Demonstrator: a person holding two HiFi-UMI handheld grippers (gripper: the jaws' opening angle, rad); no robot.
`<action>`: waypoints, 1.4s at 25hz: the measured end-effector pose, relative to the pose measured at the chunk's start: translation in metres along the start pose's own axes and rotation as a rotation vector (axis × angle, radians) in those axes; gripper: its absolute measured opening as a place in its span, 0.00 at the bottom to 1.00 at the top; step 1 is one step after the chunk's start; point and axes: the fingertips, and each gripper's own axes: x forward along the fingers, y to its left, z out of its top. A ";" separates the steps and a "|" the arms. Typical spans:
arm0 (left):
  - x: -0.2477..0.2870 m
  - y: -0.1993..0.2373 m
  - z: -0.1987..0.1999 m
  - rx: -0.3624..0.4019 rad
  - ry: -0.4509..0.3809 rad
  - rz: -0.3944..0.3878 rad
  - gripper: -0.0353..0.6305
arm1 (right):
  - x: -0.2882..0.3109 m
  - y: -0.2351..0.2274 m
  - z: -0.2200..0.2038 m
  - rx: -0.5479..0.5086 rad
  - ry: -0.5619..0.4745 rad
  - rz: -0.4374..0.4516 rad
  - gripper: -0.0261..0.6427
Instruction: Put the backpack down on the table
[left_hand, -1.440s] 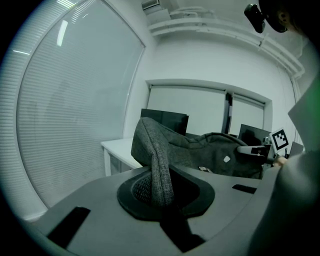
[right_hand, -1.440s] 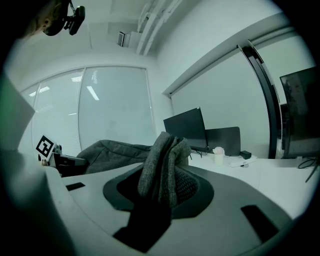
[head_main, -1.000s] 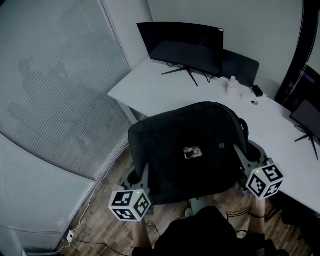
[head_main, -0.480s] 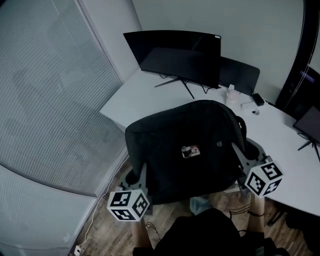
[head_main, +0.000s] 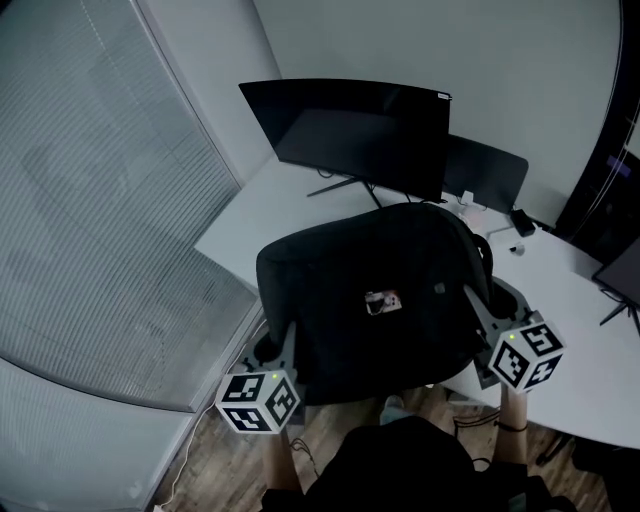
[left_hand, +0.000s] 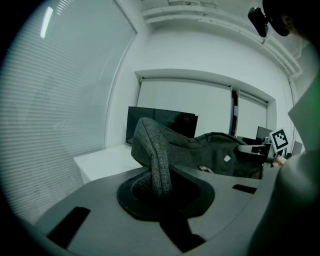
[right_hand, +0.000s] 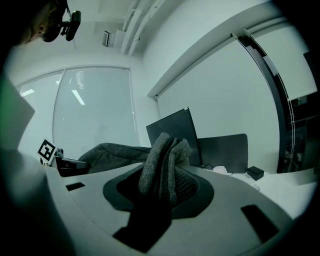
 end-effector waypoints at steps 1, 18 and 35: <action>0.007 0.002 0.002 0.001 0.000 -0.002 0.12 | 0.006 -0.003 0.001 -0.001 0.001 -0.003 0.22; 0.131 0.038 0.006 0.029 0.109 -0.062 0.12 | 0.100 -0.059 -0.022 0.030 0.060 -0.072 0.22; 0.240 0.065 -0.052 0.022 0.287 -0.115 0.12 | 0.164 -0.105 -0.092 0.068 0.194 -0.194 0.22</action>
